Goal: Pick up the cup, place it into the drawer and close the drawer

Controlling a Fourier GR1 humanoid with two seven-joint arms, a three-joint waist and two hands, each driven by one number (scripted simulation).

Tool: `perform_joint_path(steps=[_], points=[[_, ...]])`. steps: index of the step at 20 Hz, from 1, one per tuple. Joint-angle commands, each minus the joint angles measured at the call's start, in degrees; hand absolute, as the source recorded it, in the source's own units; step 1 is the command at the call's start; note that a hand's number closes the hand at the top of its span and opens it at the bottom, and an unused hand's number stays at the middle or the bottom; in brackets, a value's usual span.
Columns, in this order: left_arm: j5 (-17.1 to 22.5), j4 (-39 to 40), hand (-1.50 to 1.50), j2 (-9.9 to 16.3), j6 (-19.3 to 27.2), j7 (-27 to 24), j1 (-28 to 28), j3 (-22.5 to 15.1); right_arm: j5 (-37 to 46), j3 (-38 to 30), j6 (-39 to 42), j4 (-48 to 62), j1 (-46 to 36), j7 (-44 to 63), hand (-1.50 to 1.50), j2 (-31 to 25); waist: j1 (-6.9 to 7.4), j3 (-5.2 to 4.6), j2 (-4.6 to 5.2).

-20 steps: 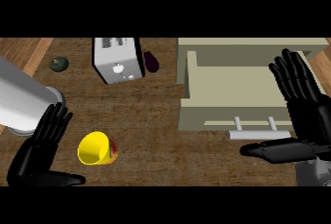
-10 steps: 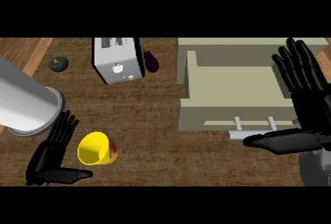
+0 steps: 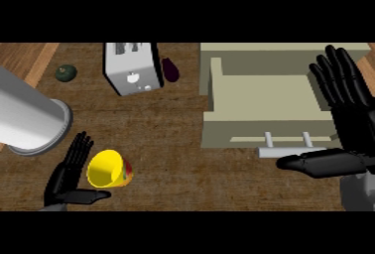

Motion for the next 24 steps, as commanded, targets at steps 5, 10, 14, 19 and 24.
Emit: perform_joint_path(steps=[5, 10, 14, 19, 24], points=[[-3.4, 19.5, -1.50, -0.9, 2.5, -16.0, -8.1, 0.7, -1.0, -1.5, 1.5, 0.4, 0.3, -0.4, -1.50, -1.0, -0.28, -0.04, 0.10], [-3.6, 26.7, -1.50, 3.1, -0.5, -18.9, -12.0, 1.7, 0.3, 0.1, 0.2, 1.2, -0.9, -0.1, -1.50, 0.6, -0.48, -0.09, 0.20], [-5.3, 27.8, -1.50, -1.4, 4.7, -20.9, -12.4, 0.2, -1.1, -0.1, 0.0, -1.2, -2.9, 4.1, -1.50, -0.1, -0.53, -0.10, 0.19], [-4.4, 28.6, -1.50, 0.5, 0.7, -21.4, -13.5, 0.9, -0.6, -1.7, 2.8, 4.1, -0.8, -2.0, -1.50, -1.3, -0.40, -0.09, 0.32], [-4.6, 29.3, -1.50, -3.4, -0.3, -21.0, -14.5, 0.0, -1.2, -2.1, 1.2, 1.6, -3.1, 2.4, -1.50, -1.7, -0.61, -0.12, 0.30]])
